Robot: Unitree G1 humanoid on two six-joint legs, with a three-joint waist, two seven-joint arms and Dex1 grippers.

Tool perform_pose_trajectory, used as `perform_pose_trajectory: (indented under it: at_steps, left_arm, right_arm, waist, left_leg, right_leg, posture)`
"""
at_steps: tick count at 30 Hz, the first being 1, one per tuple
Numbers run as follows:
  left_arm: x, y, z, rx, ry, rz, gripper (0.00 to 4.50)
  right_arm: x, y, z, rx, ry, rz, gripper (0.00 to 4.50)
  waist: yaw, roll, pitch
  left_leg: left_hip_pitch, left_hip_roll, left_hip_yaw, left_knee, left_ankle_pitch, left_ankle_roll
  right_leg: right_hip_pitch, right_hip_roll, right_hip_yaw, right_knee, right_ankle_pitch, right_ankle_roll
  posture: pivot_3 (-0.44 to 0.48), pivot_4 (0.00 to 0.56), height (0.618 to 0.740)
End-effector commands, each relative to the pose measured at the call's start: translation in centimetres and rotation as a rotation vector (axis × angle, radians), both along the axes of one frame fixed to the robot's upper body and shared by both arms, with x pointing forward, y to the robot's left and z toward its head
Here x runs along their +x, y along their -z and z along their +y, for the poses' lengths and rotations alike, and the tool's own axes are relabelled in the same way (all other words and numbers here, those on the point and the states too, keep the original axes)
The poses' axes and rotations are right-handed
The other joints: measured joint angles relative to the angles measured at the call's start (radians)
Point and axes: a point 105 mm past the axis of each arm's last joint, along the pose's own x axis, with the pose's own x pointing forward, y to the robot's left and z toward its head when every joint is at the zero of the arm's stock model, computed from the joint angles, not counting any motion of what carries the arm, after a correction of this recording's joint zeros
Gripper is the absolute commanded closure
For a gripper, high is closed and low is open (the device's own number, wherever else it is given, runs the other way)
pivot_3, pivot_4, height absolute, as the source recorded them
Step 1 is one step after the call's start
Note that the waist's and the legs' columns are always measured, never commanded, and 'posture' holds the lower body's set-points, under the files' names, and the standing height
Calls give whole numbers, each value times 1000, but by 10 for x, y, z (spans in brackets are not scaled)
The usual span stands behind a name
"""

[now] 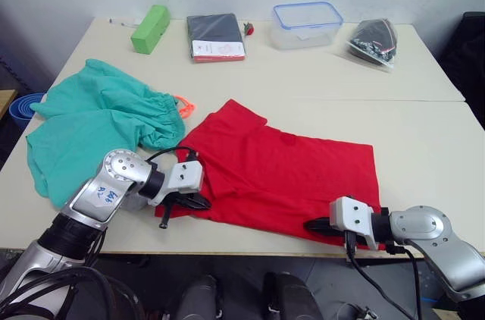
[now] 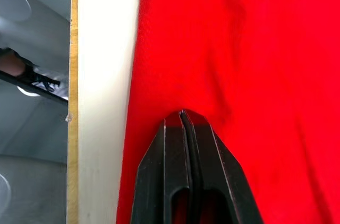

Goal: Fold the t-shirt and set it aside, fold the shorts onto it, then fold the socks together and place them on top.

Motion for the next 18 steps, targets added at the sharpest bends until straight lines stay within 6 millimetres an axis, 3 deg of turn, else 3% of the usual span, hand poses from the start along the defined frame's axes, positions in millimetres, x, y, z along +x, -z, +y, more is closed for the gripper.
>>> perform_pose_trajectory:
  at_steps: [1,12,18]
  left_arm:
    - [18,-5,-13,0,-6,-98,4470]
    - [41,-24,-16,-57,-42,-153,4470]
    - [72,-46,-24,-167,-157,-269,4470]
  right_arm:
    - [0,22,-4,-67,41,29,4487]
    - [-11,35,-21,-158,26,44,4487]
    - [-13,38,-25,-168,37,52,4487]
  waist:
    - [1,-1,0]
    - [3,-4,-1]
    - [12,-6,-3]
  left_leg:
    - [0,0,0,0,-1,2]
    - [3,1,-1,0,1,2]
    - [2,1,-2,2,0,3]
  right_leg:
    - [0,0,0,0,0,0]
    - [2,-1,-2,1,2,0]
    - [3,-2,-3,0,2,0]
  posture:
    - [0,150,740]
    - [0,150,740]
    - [0,150,740]
